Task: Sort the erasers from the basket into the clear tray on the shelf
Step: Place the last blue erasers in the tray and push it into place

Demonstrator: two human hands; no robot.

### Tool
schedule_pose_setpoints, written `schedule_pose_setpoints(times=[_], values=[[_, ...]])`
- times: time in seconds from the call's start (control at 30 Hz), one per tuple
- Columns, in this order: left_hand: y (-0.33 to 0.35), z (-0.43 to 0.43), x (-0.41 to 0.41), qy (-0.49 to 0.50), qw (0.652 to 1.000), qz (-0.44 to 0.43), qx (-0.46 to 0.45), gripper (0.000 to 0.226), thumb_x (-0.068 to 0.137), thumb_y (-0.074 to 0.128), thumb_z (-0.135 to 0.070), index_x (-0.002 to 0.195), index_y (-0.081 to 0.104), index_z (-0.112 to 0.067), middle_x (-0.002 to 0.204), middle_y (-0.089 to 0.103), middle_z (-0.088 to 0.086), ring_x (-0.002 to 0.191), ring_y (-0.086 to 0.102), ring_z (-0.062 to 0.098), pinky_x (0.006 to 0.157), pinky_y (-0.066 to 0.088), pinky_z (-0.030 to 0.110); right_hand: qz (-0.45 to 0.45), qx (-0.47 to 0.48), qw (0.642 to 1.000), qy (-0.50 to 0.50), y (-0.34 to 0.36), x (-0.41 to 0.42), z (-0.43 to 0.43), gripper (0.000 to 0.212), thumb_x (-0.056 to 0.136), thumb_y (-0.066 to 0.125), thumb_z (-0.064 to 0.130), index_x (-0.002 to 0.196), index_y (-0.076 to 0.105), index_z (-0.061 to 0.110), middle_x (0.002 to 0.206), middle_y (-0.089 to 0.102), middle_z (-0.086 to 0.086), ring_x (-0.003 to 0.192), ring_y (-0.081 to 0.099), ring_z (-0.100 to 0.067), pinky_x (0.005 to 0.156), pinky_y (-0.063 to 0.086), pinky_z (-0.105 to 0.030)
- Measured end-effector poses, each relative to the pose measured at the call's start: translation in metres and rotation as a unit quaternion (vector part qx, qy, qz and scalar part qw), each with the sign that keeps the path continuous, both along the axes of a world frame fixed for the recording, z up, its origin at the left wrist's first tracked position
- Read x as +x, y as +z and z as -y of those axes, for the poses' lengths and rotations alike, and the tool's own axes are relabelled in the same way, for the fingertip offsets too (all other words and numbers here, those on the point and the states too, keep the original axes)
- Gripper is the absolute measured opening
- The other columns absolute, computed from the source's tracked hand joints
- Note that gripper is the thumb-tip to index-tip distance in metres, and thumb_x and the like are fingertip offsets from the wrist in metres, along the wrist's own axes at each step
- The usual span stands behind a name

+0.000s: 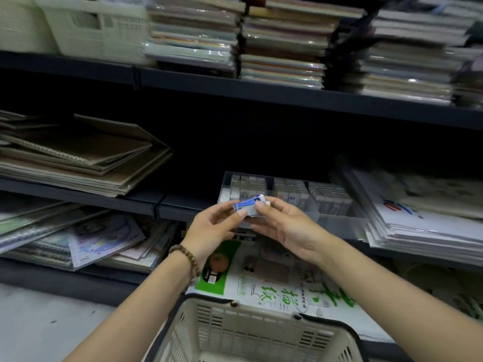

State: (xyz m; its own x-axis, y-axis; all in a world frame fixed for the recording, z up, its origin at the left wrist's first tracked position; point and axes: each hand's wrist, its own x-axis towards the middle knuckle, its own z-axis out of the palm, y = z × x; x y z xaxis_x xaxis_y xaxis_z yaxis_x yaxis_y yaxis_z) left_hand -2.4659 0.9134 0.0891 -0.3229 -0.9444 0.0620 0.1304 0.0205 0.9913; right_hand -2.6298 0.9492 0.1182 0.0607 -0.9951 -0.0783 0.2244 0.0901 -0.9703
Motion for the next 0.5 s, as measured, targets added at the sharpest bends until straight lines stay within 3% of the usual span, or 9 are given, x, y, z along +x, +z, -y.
schedule_pose_setpoints(times=[0.1, 0.23, 0.37, 0.5], values=[[-0.001, 0.023, 0.002, 0.052, 0.997, 0.024, -0.052, 0.033, 0.081, 0.066, -0.03, 0.113, 0.059, -0.025, 0.1, 0.066, -0.009, 0.084, 0.062, -0.002, 0.06, 0.046, 0.007, -0.089, -0.024, 0.996, 0.002, 0.011, -0.003, 0.024, 0.032, 0.095, 0.051, 0.014, 0.123, 0.054, -0.001, 0.11, 0.064, -0.012, 0.088, 0.065, -0.018, 0.076, 0.056, -0.018], [-0.007, 0.054, 0.013, 0.095, 0.982, 0.106, -0.124, 0.039, 0.087, 0.059, -0.032, 0.124, 0.05, -0.022, 0.111, 0.058, -0.011, 0.095, 0.056, -0.002, 0.069, 0.043, 0.004, -0.173, -0.018, 0.985, 0.006, 0.023, -0.01, 0.058, 0.03, 0.093, 0.056, 0.017, 0.117, 0.058, -0.002, 0.108, 0.066, -0.016, 0.083, 0.065, -0.015, 0.078, 0.057, -0.019], [-0.03, 0.063, 0.013, 0.047, 0.984, 0.145, -0.092, 0.049, 0.09, 0.056, -0.029, 0.135, 0.043, -0.014, 0.128, 0.051, -0.003, 0.114, 0.05, 0.008, 0.094, 0.04, 0.02, -0.265, -0.001, 0.964, 0.01, 0.016, -0.013, 0.084, 0.032, 0.093, 0.057, 0.019, 0.118, 0.057, -0.001, 0.101, 0.067, -0.014, 0.074, 0.066, -0.009, 0.063, 0.054, -0.014], [-0.038, 0.065, 0.014, -0.022, 0.984, 0.154, -0.088, 0.046, 0.089, 0.056, -0.034, 0.132, 0.043, -0.026, 0.128, 0.054, -0.009, 0.12, 0.051, 0.008, 0.103, 0.041, 0.03, -0.341, -0.018, 0.94, 0.027, 0.005, -0.014, 0.099, 0.039, 0.092, 0.059, 0.017, 0.125, 0.052, -0.003, 0.115, 0.064, -0.015, 0.086, 0.067, -0.016, 0.075, 0.055, -0.017]])
